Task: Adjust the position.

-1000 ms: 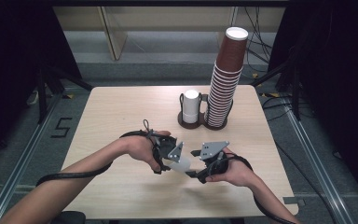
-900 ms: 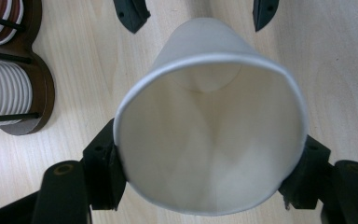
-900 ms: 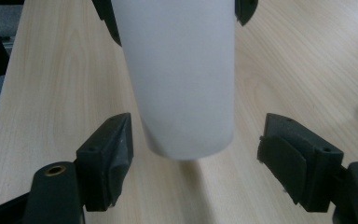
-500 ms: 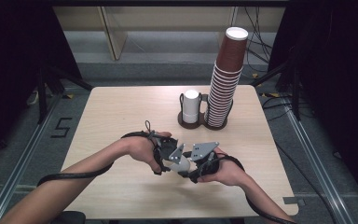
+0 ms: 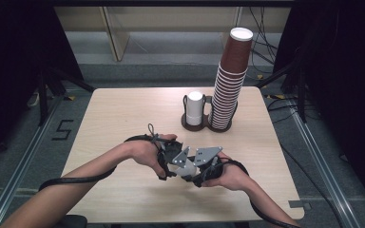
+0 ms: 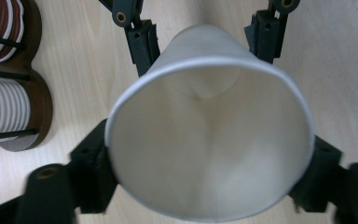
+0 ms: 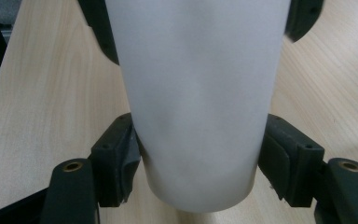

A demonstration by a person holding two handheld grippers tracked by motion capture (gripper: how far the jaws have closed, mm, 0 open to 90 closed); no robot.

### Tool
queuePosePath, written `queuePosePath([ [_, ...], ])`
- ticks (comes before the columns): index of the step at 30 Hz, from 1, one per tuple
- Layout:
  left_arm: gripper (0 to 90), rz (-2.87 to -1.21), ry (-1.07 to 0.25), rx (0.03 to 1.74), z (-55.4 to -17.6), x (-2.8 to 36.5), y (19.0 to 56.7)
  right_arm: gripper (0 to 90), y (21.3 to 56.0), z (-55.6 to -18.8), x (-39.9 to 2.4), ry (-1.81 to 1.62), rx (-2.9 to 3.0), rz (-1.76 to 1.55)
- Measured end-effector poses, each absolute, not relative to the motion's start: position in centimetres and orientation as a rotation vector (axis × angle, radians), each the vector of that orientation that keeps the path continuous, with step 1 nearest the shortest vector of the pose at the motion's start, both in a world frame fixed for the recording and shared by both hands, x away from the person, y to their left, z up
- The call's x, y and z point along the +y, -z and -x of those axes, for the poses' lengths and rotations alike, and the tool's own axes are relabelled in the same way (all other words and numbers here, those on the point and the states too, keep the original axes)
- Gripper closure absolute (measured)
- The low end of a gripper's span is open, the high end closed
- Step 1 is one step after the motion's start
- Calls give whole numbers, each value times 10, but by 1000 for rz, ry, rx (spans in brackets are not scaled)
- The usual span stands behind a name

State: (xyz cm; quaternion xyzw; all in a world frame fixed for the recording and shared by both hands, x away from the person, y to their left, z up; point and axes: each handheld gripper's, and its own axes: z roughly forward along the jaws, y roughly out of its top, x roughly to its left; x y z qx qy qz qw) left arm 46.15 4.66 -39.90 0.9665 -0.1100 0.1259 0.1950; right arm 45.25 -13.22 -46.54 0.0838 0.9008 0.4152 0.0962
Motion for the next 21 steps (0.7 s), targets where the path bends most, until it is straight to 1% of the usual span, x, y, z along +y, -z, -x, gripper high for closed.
queuePosePath([
  [1,139,-2688,-351,-275,-461,48,399,341,465,-452,-134,-1232,2669,-269],
  [2,138,-2658,-356,-256,-462,50,399,341,465,-453,-136,-1240,2638,-232],
  [6,92,-2567,-330,-180,-465,58,398,341,466,-454,-146,-1307,2596,-257],
  [12,94,-2431,-291,-56,-468,71,402,341,466,-451,-162,-1392,2563,-336],
  [17,104,-2239,-209,115,-469,78,414,339,468,-452,-171,-1466,2507,-376],
  [20,106,-2186,-174,155,-470,79,418,339,470,-452,-172,-1465,2493,-380],
  [21,105,-2179,-157,158,-470,79,419,338,471,-449,-173,-1462,2527,-428],
])
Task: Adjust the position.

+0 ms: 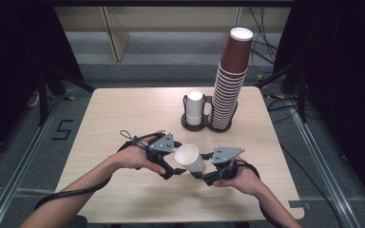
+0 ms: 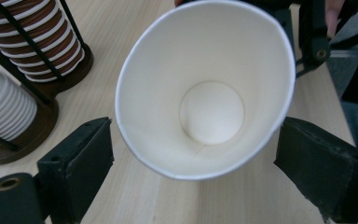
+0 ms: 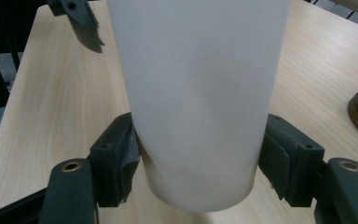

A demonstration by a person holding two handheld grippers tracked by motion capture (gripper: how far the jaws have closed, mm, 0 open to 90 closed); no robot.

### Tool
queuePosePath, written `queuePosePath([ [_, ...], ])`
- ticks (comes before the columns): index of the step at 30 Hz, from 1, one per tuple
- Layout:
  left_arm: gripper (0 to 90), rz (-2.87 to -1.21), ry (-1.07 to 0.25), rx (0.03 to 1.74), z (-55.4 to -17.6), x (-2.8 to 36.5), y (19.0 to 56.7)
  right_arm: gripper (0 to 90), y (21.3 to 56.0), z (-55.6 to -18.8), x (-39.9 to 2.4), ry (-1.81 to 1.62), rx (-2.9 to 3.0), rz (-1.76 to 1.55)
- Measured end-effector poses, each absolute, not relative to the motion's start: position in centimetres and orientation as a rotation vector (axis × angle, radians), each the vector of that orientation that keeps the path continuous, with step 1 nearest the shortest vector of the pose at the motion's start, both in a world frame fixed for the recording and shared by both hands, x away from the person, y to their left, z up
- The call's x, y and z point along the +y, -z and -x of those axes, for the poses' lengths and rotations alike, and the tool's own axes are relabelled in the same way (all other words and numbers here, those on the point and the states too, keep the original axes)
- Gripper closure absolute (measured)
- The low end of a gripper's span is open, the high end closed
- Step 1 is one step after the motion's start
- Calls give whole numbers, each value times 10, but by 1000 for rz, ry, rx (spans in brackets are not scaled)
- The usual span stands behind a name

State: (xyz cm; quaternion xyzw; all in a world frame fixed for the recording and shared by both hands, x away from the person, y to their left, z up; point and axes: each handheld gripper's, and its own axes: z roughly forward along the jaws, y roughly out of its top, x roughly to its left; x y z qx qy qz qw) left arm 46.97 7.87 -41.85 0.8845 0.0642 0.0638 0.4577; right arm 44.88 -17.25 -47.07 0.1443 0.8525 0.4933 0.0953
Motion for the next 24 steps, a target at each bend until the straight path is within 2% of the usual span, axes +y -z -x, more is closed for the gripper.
queuePosePath([
  [14,103,-2106,-132,166,-471,70,422,339,467,-450,-164,-1487,2515,-349],
  [24,140,-2081,-126,179,-472,68,423,339,467,-450,-162,-1503,2508,-347],
])
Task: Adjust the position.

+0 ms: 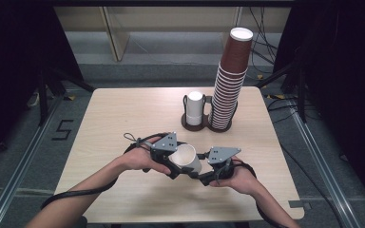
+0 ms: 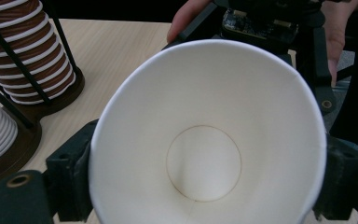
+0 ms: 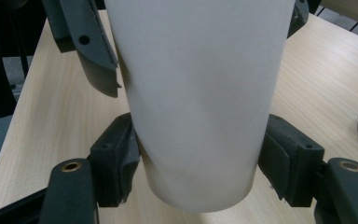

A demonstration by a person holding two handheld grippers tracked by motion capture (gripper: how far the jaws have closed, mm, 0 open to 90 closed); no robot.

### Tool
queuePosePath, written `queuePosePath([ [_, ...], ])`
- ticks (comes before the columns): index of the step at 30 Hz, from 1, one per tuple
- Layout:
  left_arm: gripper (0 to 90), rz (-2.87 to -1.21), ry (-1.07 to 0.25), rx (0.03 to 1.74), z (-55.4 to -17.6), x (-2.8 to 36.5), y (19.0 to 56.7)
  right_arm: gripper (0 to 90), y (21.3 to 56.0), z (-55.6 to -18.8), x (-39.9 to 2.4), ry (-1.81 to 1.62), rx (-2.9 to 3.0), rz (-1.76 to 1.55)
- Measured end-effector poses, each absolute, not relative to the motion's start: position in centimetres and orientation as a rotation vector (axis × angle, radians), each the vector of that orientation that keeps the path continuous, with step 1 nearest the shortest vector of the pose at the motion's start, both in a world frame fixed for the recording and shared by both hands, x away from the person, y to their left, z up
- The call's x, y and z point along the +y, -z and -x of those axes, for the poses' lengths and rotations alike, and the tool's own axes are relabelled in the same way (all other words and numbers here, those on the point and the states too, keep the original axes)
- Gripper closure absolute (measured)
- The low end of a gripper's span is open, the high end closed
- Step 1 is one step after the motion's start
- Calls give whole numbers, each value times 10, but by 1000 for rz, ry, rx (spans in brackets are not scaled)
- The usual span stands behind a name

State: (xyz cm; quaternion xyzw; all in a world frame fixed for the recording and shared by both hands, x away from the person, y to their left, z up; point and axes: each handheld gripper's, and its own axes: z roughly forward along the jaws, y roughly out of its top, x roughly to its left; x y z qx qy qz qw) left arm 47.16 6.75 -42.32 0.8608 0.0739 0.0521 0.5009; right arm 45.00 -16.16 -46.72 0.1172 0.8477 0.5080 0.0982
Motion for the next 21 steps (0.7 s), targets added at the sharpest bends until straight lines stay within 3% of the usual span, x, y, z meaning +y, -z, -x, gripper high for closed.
queuePosePath([
  [16,213,-2064,-156,165,-468,66,419,335,466,-450,-159,-1525,2504,-366],
  [21,230,-2131,-243,125,-462,62,417,272,467,-449,-154,-1512,2528,-426],
])
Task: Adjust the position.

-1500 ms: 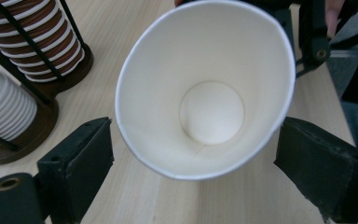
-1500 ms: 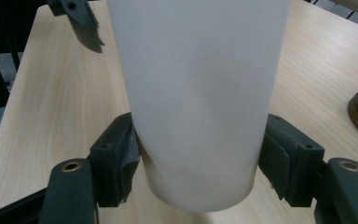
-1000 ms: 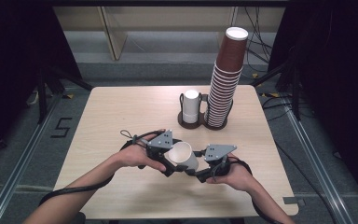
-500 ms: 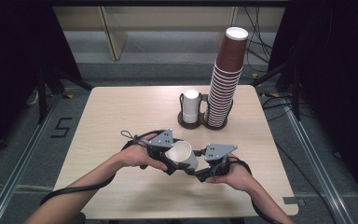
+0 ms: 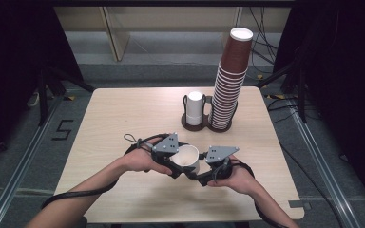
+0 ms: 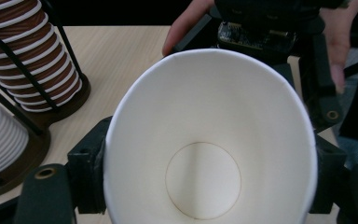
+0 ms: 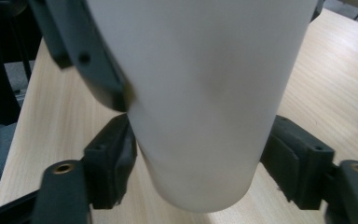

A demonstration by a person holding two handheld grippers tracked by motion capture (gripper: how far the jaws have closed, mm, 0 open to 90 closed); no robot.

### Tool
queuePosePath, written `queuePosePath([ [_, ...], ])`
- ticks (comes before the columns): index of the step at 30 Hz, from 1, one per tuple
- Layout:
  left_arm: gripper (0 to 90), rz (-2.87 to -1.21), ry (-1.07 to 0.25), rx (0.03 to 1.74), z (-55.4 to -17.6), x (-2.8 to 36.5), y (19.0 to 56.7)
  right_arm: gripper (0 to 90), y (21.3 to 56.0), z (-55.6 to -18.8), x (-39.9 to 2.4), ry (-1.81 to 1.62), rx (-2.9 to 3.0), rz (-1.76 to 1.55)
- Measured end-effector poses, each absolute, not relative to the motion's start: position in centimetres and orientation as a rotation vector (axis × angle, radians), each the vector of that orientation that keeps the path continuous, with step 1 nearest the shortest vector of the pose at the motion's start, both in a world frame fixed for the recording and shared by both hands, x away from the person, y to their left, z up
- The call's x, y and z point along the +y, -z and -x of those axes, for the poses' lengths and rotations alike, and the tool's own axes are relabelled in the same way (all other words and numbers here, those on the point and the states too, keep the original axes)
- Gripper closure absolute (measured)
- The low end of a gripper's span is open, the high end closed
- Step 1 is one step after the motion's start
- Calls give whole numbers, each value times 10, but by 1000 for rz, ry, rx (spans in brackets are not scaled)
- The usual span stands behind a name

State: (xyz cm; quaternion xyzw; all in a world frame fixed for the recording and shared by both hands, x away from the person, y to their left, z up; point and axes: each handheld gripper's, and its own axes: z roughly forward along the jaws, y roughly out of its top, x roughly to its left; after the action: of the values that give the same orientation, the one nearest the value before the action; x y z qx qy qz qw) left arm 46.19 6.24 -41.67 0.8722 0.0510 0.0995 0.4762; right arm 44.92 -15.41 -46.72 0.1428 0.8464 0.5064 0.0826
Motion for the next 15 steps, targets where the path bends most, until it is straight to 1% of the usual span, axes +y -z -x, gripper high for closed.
queuePosePath([
  [2,234,-2150,-272,114,-459,60,416,209,467,-450,-153,-1484,2531,-445],
  [5,238,-2168,-310,106,-455,59,415,152,469,-451,-150,-1459,2515,-482],
  [10,242,-2176,-356,166,-452,65,410,110,473,-450,-149,-1446,2518,-564],
  [15,242,-2195,-399,273,-451,80,409,109,473,-446,-154,-1436,2501,-589],
])
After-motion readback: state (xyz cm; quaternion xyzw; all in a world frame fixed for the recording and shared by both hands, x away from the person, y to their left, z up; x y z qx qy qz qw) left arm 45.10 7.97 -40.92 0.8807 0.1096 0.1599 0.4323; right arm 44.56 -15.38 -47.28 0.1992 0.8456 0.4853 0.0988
